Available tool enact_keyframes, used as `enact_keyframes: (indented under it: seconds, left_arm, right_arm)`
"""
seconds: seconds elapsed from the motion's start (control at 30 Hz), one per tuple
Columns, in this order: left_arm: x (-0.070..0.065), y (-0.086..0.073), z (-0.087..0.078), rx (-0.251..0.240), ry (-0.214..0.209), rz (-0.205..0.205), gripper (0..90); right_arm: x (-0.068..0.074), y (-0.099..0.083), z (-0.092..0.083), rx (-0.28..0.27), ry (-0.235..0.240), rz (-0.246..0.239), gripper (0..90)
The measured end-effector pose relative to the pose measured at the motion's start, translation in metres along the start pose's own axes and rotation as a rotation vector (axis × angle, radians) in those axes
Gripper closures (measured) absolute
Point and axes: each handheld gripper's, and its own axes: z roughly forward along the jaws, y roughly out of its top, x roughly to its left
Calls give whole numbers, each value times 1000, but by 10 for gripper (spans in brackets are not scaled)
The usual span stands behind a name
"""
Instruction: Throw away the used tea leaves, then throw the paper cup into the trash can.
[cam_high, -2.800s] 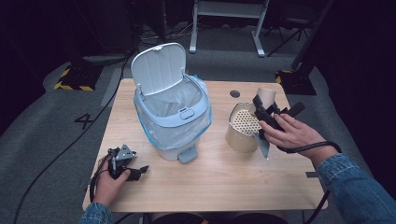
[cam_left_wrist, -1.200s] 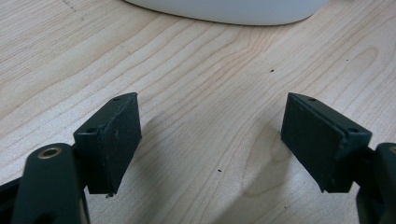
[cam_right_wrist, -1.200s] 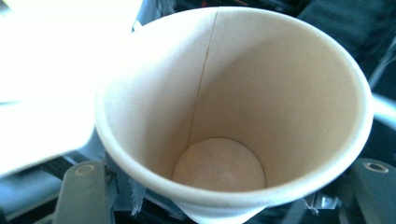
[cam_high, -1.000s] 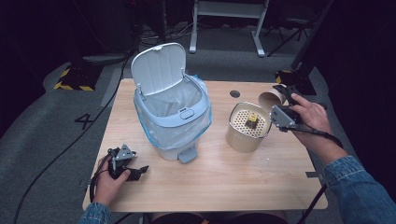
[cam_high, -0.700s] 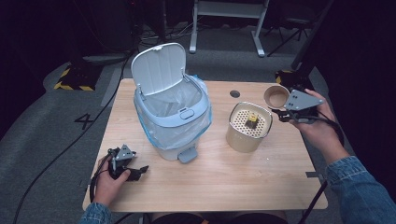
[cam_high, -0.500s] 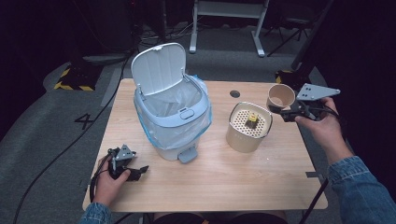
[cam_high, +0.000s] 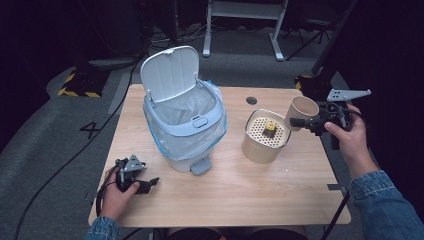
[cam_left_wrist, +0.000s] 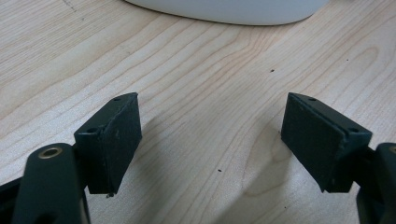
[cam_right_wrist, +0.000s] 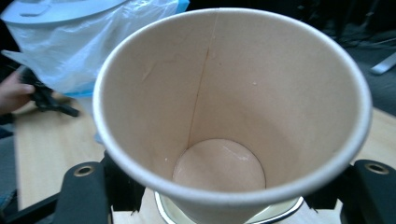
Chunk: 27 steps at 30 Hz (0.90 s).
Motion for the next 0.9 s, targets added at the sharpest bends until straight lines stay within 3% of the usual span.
enact_keyframes:
  seconds: [0.23,0.53,0.9]
  left_arm:
    - [0,0,0,0,1,0,206]
    - [0,0,0,-1,1,0,206]
    - [0,0,0,0,-1,-1,206]
  right_arm:
    - [13,10,10,27,-26,-84,308]
    - [25,35,22,21,8,-120,303]
    - [54,88,65,21,86,-195,302]
